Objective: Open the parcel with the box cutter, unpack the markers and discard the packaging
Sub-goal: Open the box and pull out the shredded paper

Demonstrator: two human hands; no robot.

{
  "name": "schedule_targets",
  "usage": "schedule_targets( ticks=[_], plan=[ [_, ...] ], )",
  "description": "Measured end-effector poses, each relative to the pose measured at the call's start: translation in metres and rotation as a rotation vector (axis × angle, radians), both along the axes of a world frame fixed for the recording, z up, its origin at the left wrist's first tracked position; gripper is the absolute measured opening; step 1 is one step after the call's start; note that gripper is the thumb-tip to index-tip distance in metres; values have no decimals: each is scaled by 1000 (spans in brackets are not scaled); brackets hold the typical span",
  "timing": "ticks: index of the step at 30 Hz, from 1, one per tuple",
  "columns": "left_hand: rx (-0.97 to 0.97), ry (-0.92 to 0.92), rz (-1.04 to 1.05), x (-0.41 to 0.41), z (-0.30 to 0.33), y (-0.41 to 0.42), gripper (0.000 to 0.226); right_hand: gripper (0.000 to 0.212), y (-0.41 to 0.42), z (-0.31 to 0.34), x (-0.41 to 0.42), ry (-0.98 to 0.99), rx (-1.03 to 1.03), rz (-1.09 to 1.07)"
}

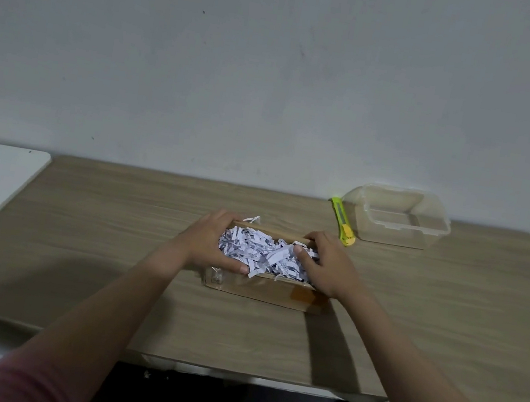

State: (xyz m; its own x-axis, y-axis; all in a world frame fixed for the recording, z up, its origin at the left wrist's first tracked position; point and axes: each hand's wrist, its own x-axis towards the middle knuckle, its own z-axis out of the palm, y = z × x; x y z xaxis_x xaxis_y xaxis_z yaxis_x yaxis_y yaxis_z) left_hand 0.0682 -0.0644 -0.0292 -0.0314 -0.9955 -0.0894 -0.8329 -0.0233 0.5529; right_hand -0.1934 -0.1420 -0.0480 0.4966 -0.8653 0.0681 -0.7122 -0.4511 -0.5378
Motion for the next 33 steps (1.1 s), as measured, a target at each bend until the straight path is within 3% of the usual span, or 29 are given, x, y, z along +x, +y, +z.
schedule_targets(
  ticks=[10, 13, 16, 19, 23, 26, 28, 30, 33],
  plan=[
    [90, -63, -36, 1, 0, -6, 99, 44, -1, 3, 5, 167, 22, -11],
    [103, -61, -37, 1, 1, -6, 99, 65, 5, 5, 5, 183, 16, -21],
    [77, -30, -25, 0, 1, -2, 95, 74, 8, 9, 3, 142, 42, -20],
    [77, 6, 15, 1, 3, 4, 112, 60, 9, 12, 0, 90, 54, -44],
    [82, -55, 32, -1, 8, 6, 137, 60, 15, 21, -2, -98, -100, -52],
    [44, -73, 31, -6, 16, 7, 139, 45, 21, 34, 2, -265, -141, -32],
    [-47, -20, 45, -9, 17, 10, 126, 32, 22, 39, 2, -279, -163, -19],
    [-147, 39, 69, -14, 16, 13, 95, 23, 21, 40, 1, -315, -140, -36],
    [-214, 28, 62, -25, 15, 14, 71, 12, 26, 48, 11, -612, 94, -255]
  ],
)
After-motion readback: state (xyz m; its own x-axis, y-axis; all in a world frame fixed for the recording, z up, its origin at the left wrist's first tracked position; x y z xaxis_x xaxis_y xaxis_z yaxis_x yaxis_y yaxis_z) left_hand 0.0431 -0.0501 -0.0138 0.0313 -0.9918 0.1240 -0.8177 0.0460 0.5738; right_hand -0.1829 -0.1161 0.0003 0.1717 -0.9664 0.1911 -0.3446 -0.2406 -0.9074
